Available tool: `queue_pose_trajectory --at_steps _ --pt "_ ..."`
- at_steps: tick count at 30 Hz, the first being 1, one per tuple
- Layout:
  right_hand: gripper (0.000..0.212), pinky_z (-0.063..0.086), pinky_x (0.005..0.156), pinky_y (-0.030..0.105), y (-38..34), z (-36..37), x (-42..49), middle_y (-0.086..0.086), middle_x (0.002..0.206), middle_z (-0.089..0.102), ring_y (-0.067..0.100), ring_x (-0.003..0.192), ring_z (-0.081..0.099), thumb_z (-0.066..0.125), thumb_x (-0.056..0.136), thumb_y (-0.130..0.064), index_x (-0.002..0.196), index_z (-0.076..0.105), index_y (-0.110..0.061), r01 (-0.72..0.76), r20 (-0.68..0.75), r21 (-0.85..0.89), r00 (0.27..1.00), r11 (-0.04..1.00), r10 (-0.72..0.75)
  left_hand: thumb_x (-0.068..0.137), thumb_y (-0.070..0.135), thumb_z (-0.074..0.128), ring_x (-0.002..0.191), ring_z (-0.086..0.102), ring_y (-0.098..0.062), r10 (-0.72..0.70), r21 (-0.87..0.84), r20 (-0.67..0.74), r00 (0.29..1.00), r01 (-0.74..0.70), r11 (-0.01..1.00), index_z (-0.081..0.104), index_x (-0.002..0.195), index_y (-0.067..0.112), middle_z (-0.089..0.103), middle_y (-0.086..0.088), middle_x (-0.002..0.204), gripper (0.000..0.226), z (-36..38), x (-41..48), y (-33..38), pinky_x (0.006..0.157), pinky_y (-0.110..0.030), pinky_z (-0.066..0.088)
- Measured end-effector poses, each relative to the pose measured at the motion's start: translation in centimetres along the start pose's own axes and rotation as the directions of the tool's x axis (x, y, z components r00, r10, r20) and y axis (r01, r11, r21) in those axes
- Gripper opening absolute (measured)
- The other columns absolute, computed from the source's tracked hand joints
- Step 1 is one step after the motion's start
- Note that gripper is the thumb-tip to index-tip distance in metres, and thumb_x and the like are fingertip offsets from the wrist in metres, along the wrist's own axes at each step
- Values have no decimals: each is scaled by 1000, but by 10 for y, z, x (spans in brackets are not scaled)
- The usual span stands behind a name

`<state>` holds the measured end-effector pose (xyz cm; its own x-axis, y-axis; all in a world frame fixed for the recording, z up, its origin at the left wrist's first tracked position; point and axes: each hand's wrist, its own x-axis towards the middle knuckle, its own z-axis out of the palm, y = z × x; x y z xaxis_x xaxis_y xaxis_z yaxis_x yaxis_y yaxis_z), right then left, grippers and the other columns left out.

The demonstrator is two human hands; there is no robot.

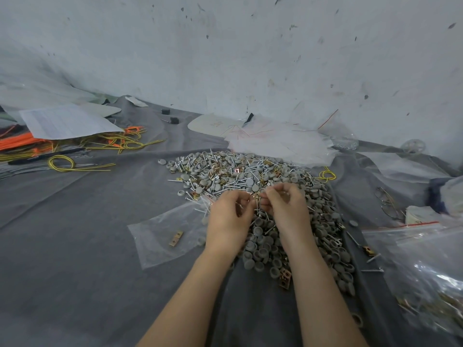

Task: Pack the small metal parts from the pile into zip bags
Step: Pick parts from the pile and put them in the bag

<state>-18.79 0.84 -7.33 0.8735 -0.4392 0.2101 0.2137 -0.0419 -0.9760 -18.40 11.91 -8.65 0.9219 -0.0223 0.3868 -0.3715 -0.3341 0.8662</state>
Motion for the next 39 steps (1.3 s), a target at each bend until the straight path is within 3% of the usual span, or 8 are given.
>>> queue_pose_trajectory --at_steps 5,9,13,17,21,29,34,39 --pt "18 55 70 28 0 1 -4 0 75 67 8 65 67 60 91 -8 82 56 -23 1 55 -112 998 994 5 90 22 62 79 55 -14 91 137 -28 995 -86 987 64 89 17 58 5 88 5 1 -2 -2 72 -32 48" --pt "19 46 61 6 0 1 -6 -3 83 67 1 66 66 54 93 -2 85 54 -20 102 24 -285 995 953 -99 90 23 61 80 54 -12 82 166 -52 995 -72 984 64 91 17 57 7 89 7 1 -2 -2 71 -29 46" --pt "12 36 64 3 2 0 -8 -1 92 64 14 90 62 55 92 -5 97 64 -12 182 -4 -514 977 839 -215 91 24 60 84 55 -15 82 180 -58 995 -70 981 65 93 14 60 3 92 11 1 -2 -1 74 -34 47" --pt "23 33 96 11 -3 2 -9 3 122 57 14 125 46 54 96 -18 114 66 -11 273 75 -560 957 782 -280 91 22 60 87 55 -18 84 196 -62 994 -71 978 64 94 12 60 1 93 11 0 -2 -2 78 -39 46" --pt "22 41 95 25 -5 4 -12 -6 107 65 6 102 55 60 92 -29 107 71 -17 280 169 -549 960 787 -223 92 20 58 86 56 -19 100 211 -58 993 -86 974 65 97 13 59 1 96 11 -1 -2 -2 77 -41 48" --pt "8 37 63 0 1 2 -7 -9 82 62 -2 76 55 60 92 -18 94 67 -16 192 63 -475 981 859 -185 89 26 64 113 48 -23 205 299 -8 979 -193 935 58 127 15 54 -3 121 40 -5 -3 -1 97 -37 41" --pt "5 38 60 -1 2 0 -3 -4 87 62 4 78 56 59 93 -17 97 61 -17 114 -44 -397 989 911 -142 76 60 66 145 6 -29 -155 602 173 973 20 798 17 150 32 14 -2 157 92 -39 13 -5 116 -50 3" --pt "11 37 56 0 3 1 -3 -7 83 59 0 74 54 60 92 -19 103 57 -17 97 -47 -368 991 925 -123 71 66 67 147 -4 -30 -342 675 287 895 64 735 1 152 33 5 -3 161 110 -63 23 -10 114 -57 -4"
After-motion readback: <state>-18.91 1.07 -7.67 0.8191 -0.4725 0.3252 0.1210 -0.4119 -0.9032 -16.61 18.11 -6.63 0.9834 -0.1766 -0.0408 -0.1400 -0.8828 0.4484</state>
